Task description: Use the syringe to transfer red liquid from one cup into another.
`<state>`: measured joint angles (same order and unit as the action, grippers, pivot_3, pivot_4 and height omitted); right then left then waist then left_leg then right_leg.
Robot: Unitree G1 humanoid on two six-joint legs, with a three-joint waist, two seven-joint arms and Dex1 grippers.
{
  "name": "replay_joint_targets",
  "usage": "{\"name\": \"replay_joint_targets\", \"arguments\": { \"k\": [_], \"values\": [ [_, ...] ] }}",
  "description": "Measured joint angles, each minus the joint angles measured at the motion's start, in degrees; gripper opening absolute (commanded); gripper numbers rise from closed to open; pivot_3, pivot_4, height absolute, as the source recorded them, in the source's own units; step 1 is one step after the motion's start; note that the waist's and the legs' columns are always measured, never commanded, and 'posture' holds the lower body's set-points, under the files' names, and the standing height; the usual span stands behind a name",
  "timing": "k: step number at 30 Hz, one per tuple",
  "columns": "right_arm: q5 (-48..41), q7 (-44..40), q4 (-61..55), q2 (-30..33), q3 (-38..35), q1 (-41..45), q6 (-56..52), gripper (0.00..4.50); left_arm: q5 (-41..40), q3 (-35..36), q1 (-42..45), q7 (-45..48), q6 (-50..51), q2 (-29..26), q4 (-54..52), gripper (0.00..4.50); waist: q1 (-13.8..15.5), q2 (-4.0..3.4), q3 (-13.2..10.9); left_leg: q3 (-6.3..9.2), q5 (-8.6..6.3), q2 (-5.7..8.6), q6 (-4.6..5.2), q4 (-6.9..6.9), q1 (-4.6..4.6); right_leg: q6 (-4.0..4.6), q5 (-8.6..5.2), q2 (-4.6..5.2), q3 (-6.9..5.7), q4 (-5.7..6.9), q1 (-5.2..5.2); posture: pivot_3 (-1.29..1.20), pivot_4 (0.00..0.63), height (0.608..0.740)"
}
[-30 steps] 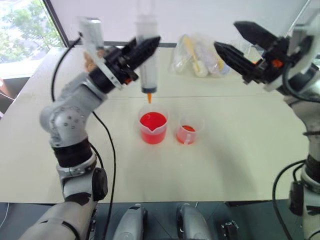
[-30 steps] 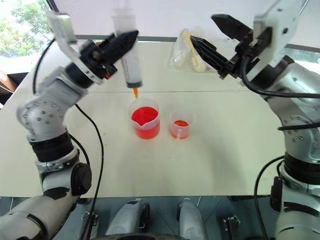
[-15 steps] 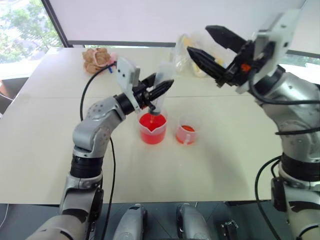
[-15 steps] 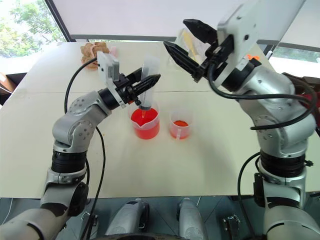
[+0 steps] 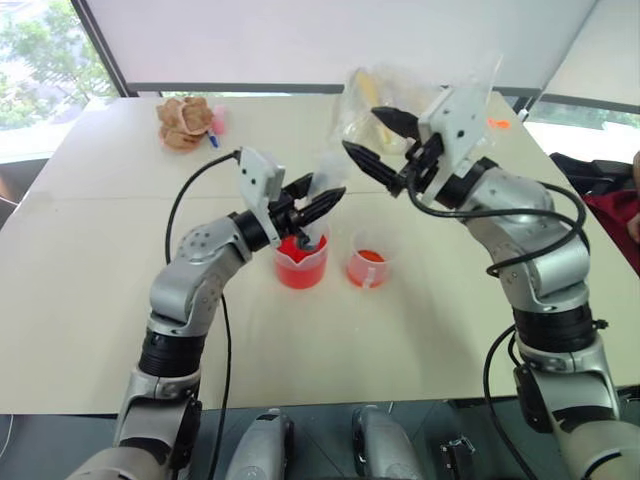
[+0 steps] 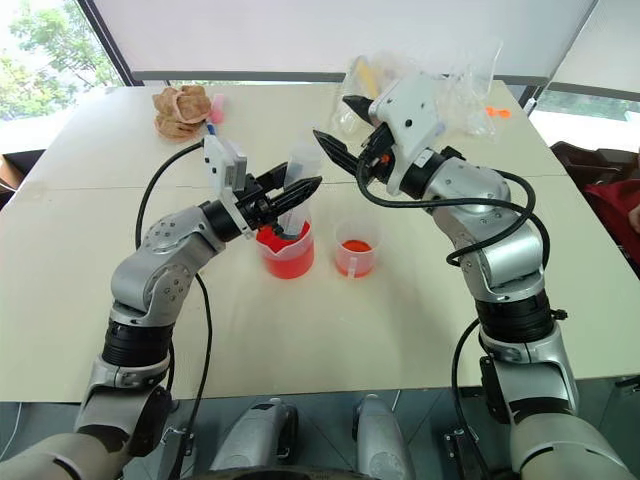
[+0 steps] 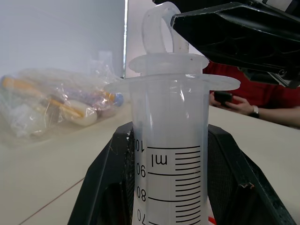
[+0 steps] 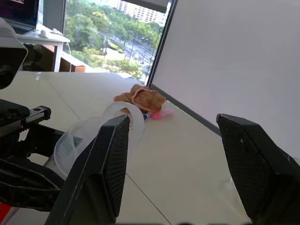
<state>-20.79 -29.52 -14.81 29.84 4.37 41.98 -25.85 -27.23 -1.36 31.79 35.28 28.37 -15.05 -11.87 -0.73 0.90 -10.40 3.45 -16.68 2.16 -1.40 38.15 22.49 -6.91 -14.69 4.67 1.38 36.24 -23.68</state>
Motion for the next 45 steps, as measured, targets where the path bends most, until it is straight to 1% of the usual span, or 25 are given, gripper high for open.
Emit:
{"name": "replay_joint_targets", "arguments": {
  "k": [3,4,6,8,10,11,26,33,35,45],
  "values": [
    [1.57,-0.31,0.63,-0.38,0.65,0.16,0.74,3.03,0.00,0.01,-0.51,-0.45,0.09,-0.04,-0.27,1.41,0.01,0.00,0.00,0.00,0.00,0.00,0.00,0.00,0.00,0.00,0.00,0.00,0.00,0.00,0.00,0.00,0.150,0.740],
    [2.02,-0.45,1.02,-0.68,0.93,0.26,0.93,2.78,0.01,0.01,-0.82,-0.48,0.09,-0.07,-0.28,1.41,0.00,0.00,0.00,0.00,0.00,0.00,0.00,0.00,0.00,0.00,0.00,0.00,0.00,0.00,0.00,0.00,0.150,0.740],
    [2.54,-0.95,1.57,-1.39,1.55,0.31,1.08,2.18,0.06,0.00,-1.26,-0.61,0.09,-0.06,-0.27,1.41,0.00,0.00,0.00,0.00,0.00,0.00,0.00,0.00,0.00,0.00,0.00,0.00,0.00,0.00,0.00,0.00,0.150,0.740],
    [2.82,-1.66,1.56,-1.78,2.41,0.33,1.27,1.27,0.19,-0.02,-1.39,-0.75,0.09,-0.02,-0.27,1.41,0.00,0.00,0.00,0.00,0.00,0.00,0.00,0.00,0.00,0.00,0.00,0.00,0.00,0.00,-0.01,0.00,0.150,0.740],
    [3.15,-2.63,1.49,-1.80,3.40,0.47,1.40,0.25,0.36,0.00,-1.39,-1.12,0.10,0.00,-0.27,1.41,0.00,0.00,0.00,0.00,0.00,0.01,0.00,0.00,0.00,0.00,0.00,0.00,0.00,0.00,0.00,0.00,0.150,0.740],
    [3.62,-2.71,1.50,-1.85,3.59,0.53,1.42,0.12,0.39,-0.04,-1.42,-1.13,0.09,0.01,-0.29,1.41,0.03,0.00,0.00,0.00,0.00,0.01,0.00,0.00,0.00,0.00,0.00,0.01,0.00,0.00,0.00,0.00,0.150,0.740],
    [6.70,-3.41,2.74,-2.83,4.04,1.90,2.43,0.12,0.53,0.18,-1.85,-2.00,-0.39,0.54,-0.29,1.41,0.00,0.00,0.00,0.00,0.02,0.01,-0.03,0.00,0.00,0.00,0.00,0.01,0.00,0.00,-0.01,0.00,0.150,0.740],
    [9.31,-0.52,6.00,-5.27,4.52,4.31,5.51,0.12,0.74,1.14,-1.16,-3.31,-1.45,0.70,-0.26,1.41,0.03,0.00,0.00,0.00,0.05,0.01,-0.10,0.00,0.00,0.00,0.00,0.01,0.00,0.01,-0.02,0.00,0.150,0.740],
    [9.75,0.30,6.54,-5.63,4.52,4.67,6.41,0.12,0.78,1.21,-1.02,-3.63,-1.53,0.70,-0.26,1.41,0.06,0.00,0.00,0.00,0.16,0.02,-0.28,0.00,0.00,0.00,0.00,0.02,0.00,0.01,-0.02,0.00,0.150,0.740],
    [10.11,2.02,7.28,-5.78,4.15,5.26,7.34,0.12,0.85,1.11,-1.11,-3.84,-1.52,1.15,-0.02,1.41,-0.03,0.00,0.00,0.00,0.15,0.01,-0.28,-0.01,0.00,0.00,0.00,0.00,0.00,0.01,-0.02,0.00,0.150,0.740]
  ]
}}
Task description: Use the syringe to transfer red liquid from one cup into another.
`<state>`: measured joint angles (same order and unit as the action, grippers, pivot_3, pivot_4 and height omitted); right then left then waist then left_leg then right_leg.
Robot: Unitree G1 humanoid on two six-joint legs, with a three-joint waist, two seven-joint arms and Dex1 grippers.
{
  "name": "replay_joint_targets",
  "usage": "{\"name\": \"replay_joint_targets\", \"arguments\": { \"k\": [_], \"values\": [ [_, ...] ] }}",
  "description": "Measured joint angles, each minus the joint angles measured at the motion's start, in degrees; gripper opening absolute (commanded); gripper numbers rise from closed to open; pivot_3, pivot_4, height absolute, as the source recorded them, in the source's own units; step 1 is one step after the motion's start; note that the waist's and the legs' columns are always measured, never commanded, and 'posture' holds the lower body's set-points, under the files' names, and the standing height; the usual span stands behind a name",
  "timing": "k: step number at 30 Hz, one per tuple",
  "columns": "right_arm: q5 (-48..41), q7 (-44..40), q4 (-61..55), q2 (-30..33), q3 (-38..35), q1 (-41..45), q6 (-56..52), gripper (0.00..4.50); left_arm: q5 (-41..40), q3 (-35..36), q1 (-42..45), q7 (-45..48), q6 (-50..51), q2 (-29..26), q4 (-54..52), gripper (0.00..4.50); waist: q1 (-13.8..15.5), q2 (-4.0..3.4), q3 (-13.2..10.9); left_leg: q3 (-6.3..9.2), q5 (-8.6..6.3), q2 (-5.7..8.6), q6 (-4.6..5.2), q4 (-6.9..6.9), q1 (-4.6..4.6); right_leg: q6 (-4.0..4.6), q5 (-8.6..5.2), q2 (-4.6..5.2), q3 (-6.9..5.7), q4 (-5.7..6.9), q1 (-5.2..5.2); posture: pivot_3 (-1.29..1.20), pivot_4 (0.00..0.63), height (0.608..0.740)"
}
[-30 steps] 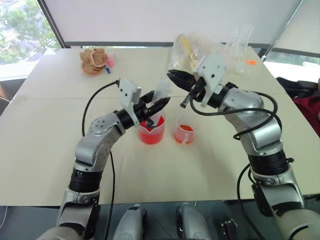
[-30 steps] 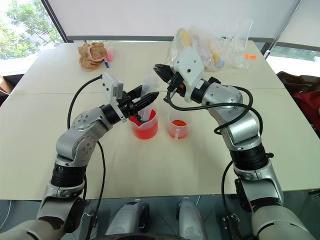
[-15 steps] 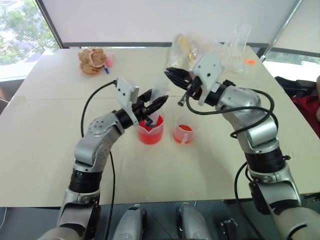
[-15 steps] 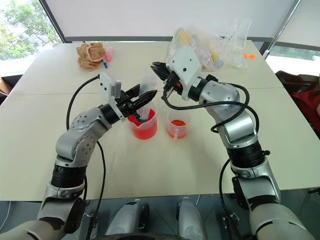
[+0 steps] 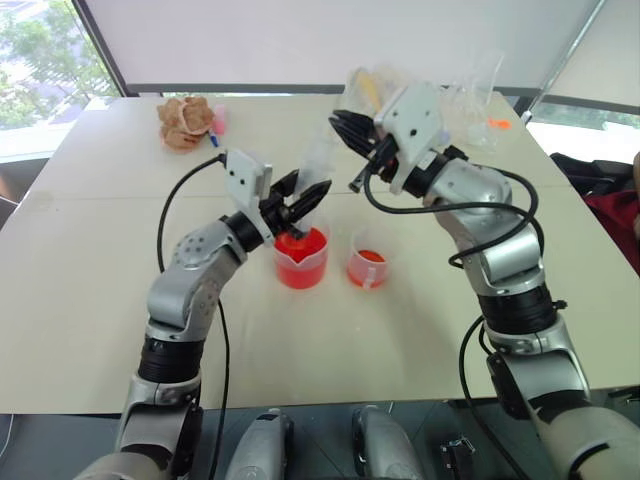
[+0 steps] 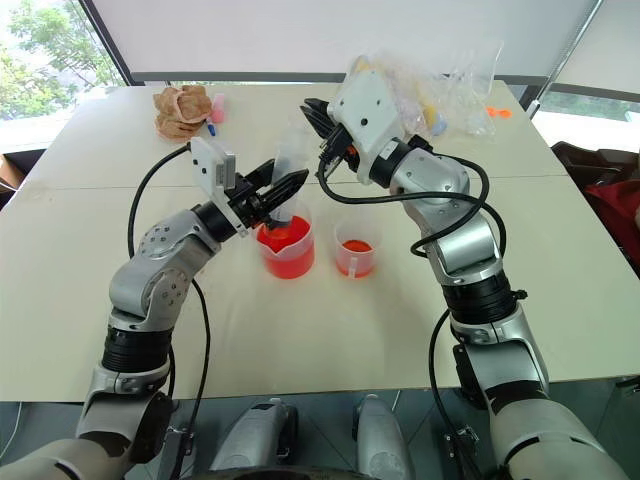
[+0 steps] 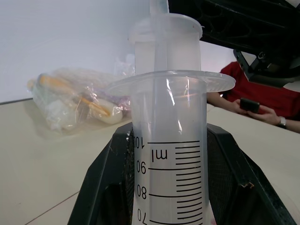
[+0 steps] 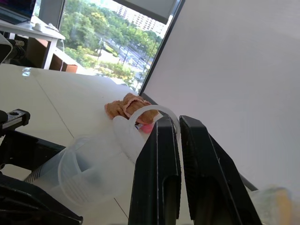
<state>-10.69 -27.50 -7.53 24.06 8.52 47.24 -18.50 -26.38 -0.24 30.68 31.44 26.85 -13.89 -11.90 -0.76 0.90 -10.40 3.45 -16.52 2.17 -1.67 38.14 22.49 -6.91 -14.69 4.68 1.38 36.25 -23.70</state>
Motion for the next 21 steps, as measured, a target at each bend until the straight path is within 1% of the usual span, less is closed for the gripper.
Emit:
{"name": "replay_joint_targets", "arguments": {
  "k": [3,4,5,7,9,10,11,13,16,18,21],
  "values": [
    [-0.25,0.04,-0.17,0.01,-0.87,0.00,-0.33,1.01,0.00,-0.08,0.00,-0.09,0.02,0.59,0.04,1.41,0.03,0.00,0.00,0.00,0.00,0.00,0.00,0.00,0.00,0.00,0.00,0.00,0.00,0.00,0.00,0.00,0.150,0.740],
    [-0.32,0.05,-0.31,0.11,-1.61,-0.03,-0.85,1.52,0.01,-0.10,0.06,-0.21,0.02,0.78,0.15,1.41,0.11,0.00,0.00,0.00,0.00,0.00,0.00,0.00,0.00,0.00,0.00,0.01,0.00,0.00,0.01,0.00,0.150,0.740],
    [-0.30,0.06,-0.46,0.50,-2.31,-0.06,-1.36,2.14,0.01,-0.16,0.16,-0.30,0.02,0.94,0.42,1.41,0.16,0.00,0.00,0.00,0.00,0.01,0.00,0.00,0.00,0.00,0.00,0.02,0.00,0.00,0.02,0.00,0.150,0.740],
    [-0.26,0.03,-1.24,1.77,-3.23,-0.36,-2.13,3.12,0.01,-0.62,0.27,-0.31,0.02,1.05,0.76,1.41,0.14,0.00,0.00,0.00,0.00,0.01,0.01,0.00,0.00,0.00,0.00,0.02,0.00,-0.01,0.02,0.00,0.150,0.740],
    [-1.15,-1.33,-2.74,3.00,-4.65,-1.69,-3.00,3.12,-0.03,-0.72,0.58,-0.42,0.02,1.44,1.27,1.41,0.18,0.00,0.00,0.02,-0.01,0.01,0.01,-0.01,0.01,0.00,0.00,0.00,-0.01,-0.02,0.02,0.00,0.150,0.740],
    [-3.11,-3.38,-4.84,4.38,-5.49,-3.83,-4.18,3.12,-0.11,-0.54,0.87,-0.59,0.00,1.54,1.57,1.41,0.32,0.00,0.00,0.04,-0.03,0.00,0.05,-0.02,0.01,0.00,0.00,0.00,-0.03,-0.03,0.04,0.00,0.150,0.740],
    [-5.55,-5.73,-6.93,5.49,-6.06,-6.50,-5.71,3.12,-0.12,0.14,1.13,-0.87,-0.01,1.32,1.90,1.41,0.17,0.00,0.00,0.02,-0.17,0.00,0.30,-0.02,0.01,0.00,0.00,0.00,-0.02,-0.04,0.04,0.00,0.150,0.740],
    [-11.77,-8.20,-10.40,5.89,-9.43,-10.88,-9.20,3.12,-0.42,1.58,2.12,-1.62,-0.01,1.46,2.90,1.41,0.10,0.00,0.00,0.01,-0.17,-0.01,0.31,-0.01,0.01,0.00,0.00,0.01,-0.01,-0.04,0.03,0.00,0.150,0.740],
    [-19.10,-7.62,-13.20,6.34,-17.09,-12.06,-12.93,3.12,-2.03,3.44,4.05,-2.16,0.31,1.72,3.19,1.41,0.11,-0.01,-0.01,0.02,-0.18,-0.01,0.32,-0.01,0.01,0.00,0.00,0.01,0.00,-0.02,0.03,0.00,0.150,0.740],
    [-22.38,-6.26,-14.65,7.08,-21.85,-11.86,-14.38,3.12,-3.59,4.52,5.54,-2.16,0.84,1.50,3.07,1.41,0.13,-0.01,-0.01,0.03,-0.19,-0.02,0.33,-0.01,-0.02,0.00,0.00,0.00,0.00,-0.01,0.06,0.00,0.150,0.740],
    [-23.95,-4.74,-14.67,8.34,-24.78,-11.95,-15.70,3.12,-5.09,4.38,7.15,-1.52,1.51,1.35,2.65,1.41,0.11,-0.01,-0.01,0.01,-0.19,-0.01,0.34,0.00,-0.03,0.00,0.00,0.01,0.00,-0.01,0.05,0.00,0.150,0.740]
  ]
}}
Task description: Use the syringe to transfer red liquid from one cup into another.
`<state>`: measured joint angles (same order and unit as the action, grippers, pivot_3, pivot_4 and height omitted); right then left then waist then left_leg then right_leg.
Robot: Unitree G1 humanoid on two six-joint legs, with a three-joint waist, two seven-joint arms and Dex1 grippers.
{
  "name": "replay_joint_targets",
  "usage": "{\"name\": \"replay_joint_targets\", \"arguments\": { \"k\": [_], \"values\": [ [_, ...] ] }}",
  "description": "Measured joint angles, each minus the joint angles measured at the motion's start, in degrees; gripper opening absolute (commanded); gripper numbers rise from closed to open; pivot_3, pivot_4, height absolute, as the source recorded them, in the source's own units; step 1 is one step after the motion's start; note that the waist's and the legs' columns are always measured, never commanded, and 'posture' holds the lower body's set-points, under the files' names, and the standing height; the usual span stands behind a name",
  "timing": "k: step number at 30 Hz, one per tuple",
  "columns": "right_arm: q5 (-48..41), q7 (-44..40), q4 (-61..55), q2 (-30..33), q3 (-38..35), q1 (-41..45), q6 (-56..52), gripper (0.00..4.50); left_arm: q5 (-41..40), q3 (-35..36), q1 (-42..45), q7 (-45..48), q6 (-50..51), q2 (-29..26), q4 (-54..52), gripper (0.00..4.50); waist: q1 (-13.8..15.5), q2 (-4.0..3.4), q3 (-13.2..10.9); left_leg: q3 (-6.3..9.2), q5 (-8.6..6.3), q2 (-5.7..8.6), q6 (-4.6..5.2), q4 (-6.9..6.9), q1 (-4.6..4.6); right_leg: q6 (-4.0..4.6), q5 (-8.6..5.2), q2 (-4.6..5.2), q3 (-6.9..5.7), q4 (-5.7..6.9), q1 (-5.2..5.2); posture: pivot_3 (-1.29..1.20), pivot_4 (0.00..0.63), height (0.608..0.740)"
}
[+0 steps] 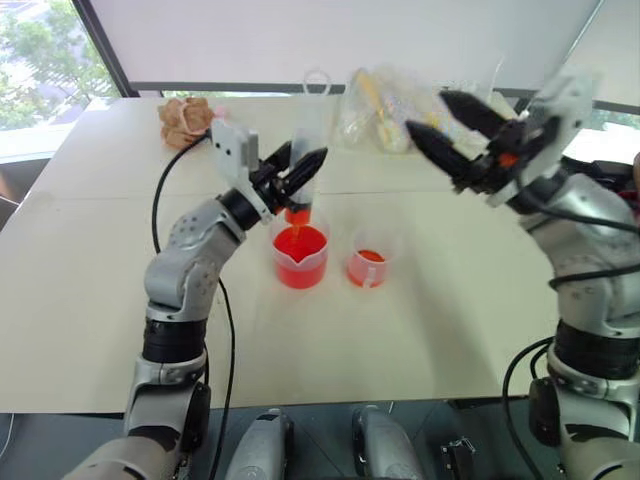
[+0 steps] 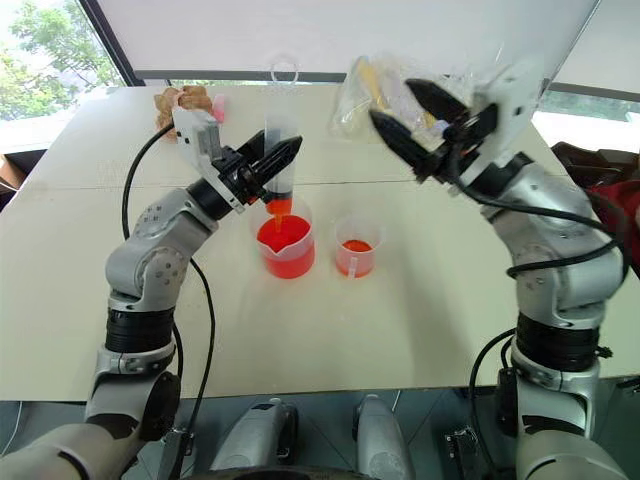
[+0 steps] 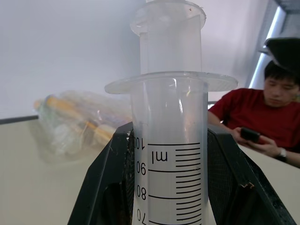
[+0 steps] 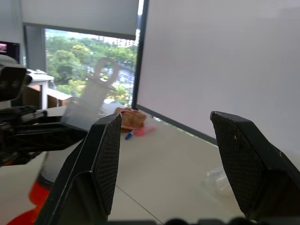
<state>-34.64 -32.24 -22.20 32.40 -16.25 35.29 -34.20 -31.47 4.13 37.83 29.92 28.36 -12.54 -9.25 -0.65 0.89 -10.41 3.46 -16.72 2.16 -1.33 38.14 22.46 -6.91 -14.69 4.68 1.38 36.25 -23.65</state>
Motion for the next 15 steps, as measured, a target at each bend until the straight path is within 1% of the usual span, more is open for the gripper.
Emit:
{"name": "replay_joint_targets", "arguments": {
  "k": [3,6,11,15],
  "values": [
    [0.92,1.03,0.46,1.40,-0.27,0.00,0.48,3.12,-0.69,-0.24,2.15,0.38,0.06,0.62,0.06,1.41,0.02,0.00,0.00,-0.01,0.00,0.00,0.00,0.00,0.00,0.00,0.00,-0.01,0.00,0.00,0.00,0.00,0.150,0.740],
    [2.91,1.52,2.25,3.26,-0.95,0.22,2.52,3.12,-0.85,-1.31,4.31,1.03,-0.64,2.74,0.48,1.41,0.21,0.00,0.00,-0.02,0.00,0.03,0.00,0.03,0.00,0.00,0.00,0.01,-0.01,-0.02,0.04,0.00,0.150,0.740],
    [4.81,1.47,3.24,7.77,-1.98,2.74,5.29,3.12,0.29,-4.58,8.23,2.37,-4.58,8.90,6.55,1.41,0.33,0.00,0.00,-0.03,0.00,0.07,0.00,0.03,0.02,0.00,0.00,0.00,-0.01,-0.04,0.04,0.00,0.150,0.740],
    [5.03,1.47,1.99,10.15,-2.40,3.37,5.49,3.12,2.39,-6.80,10.11,3.77,-8.61,12.02,10.87,1.41,-0.01,-0.01,0.00,-0.08,0.00,0.07,0.01,0.02,0.01,0.00,0.00,-0.03,0.00,-0.05,0.03,0.00,0.150,0.740]
  ]
}}
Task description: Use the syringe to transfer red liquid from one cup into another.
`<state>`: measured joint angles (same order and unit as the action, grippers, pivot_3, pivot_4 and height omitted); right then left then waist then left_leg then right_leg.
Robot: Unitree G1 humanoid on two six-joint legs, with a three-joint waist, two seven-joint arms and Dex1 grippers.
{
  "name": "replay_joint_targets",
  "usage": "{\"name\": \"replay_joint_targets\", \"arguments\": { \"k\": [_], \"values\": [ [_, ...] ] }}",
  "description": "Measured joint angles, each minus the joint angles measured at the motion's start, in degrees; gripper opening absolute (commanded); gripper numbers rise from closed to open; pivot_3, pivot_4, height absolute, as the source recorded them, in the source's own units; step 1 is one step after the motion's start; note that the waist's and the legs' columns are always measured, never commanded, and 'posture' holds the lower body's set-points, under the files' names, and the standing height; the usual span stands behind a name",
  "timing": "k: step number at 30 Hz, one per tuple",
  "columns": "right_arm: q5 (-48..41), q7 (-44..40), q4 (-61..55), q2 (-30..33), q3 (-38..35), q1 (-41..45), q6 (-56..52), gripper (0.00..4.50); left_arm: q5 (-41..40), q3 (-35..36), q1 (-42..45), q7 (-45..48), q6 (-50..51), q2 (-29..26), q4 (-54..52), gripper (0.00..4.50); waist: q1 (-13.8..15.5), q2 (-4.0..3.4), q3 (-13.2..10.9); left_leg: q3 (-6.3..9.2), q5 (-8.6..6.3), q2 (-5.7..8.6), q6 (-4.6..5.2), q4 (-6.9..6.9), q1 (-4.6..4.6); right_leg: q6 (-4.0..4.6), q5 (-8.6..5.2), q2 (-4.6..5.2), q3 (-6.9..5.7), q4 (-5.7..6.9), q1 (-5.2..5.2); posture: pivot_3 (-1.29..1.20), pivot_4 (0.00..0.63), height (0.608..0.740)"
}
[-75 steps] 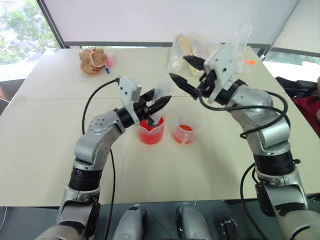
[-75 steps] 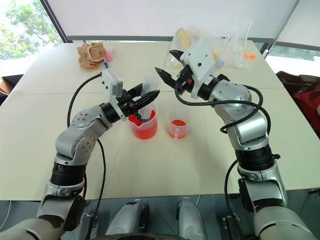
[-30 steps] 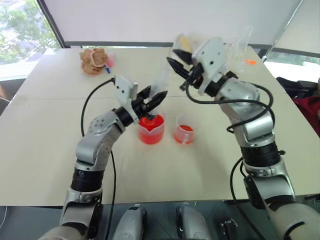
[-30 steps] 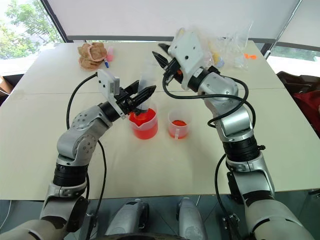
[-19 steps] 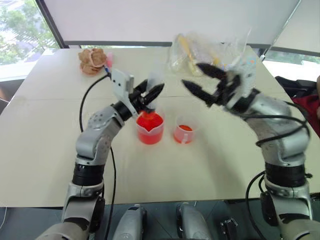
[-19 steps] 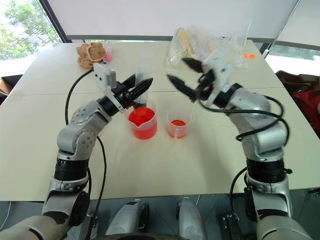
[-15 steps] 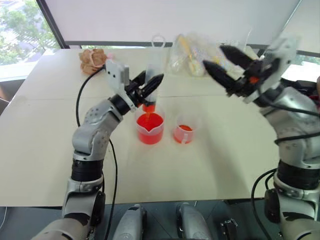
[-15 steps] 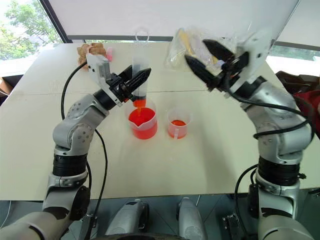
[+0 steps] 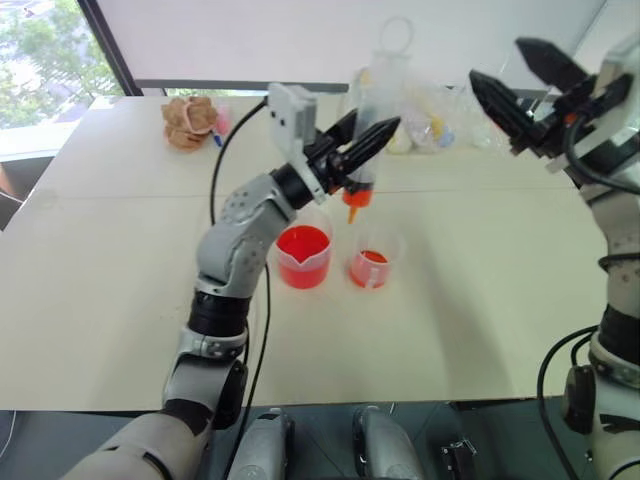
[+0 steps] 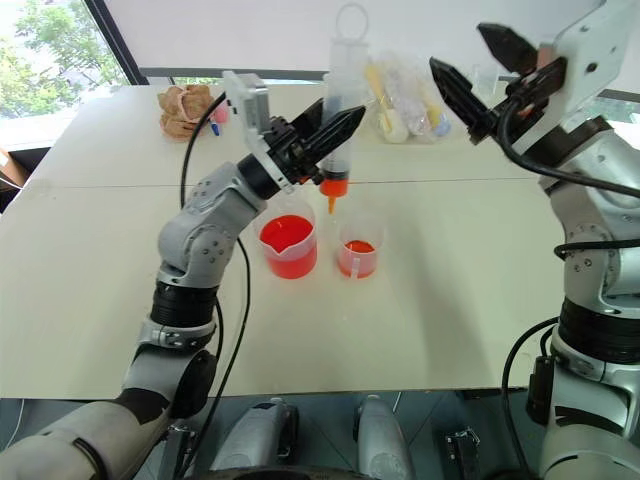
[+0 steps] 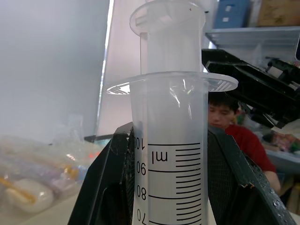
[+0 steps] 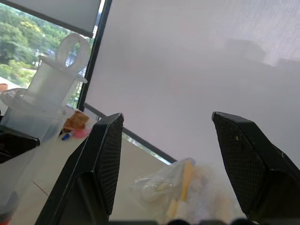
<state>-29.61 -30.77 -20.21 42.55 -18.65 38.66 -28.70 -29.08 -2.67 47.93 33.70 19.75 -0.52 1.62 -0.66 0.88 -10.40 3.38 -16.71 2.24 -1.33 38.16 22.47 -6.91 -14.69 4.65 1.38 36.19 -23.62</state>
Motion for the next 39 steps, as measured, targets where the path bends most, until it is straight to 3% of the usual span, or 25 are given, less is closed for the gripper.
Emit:
{"name": "replay_joint_targets", "arguments": {
  "k": [6,14,28,39],
  "values": [
    [-1.04,0.43,-4.08,1.67,0.19,0.15,-1.91,3.12,2.57,-2.40,-0.13,1.64,-3.50,3.41,6.26,1.41,0.07,-0.01,0.00,0.02,-0.01,-0.04,0.03,0.00,-0.01,0.00,0.00,-0.02,0.00,0.01,0.00,0.00,0.150,0.740],
    [-1.14,1.72,-6.76,-0.98,4.44,-1.06,-2.80,3.12,4.84,-3.87,-0.76,3.55,-5.61,4.25,8.46,1.41,0.18,-0.01,0.00,0.03,-0.01,-0.04,0.04,0.01,0.00,0.00,0.00,0.01,0.00,0.01,0.01,0.00,0.150,0.740],
    [8.32,1.45,0.91,-0.87,8.96,-1.24,4.97,3.12,4.87,-5.70,-5.21,4.40,-2.61,3.92,5.97,1.41,0.16,-0.02,0.01,0.03,-0.01,-0.05,0.04,0.02,0.00,0.00,0.00,0.01,0.00,0.02,0.00,0.00,0.150,0.740],
    [8.57,-0.28,0.02,0.55,7.75,-4.04,3.94,3.12,6.07,-5.73,-5.76,3.14,-2.53,3.74,5.57,1.41,0.24,-0.02,0.01,0.03,-0.01,-0.04,0.05,0.02,0.00,0.00,0.00,0.02,0.00,0.01,0.02,0.00,0.150,0.740]
  ]
}}
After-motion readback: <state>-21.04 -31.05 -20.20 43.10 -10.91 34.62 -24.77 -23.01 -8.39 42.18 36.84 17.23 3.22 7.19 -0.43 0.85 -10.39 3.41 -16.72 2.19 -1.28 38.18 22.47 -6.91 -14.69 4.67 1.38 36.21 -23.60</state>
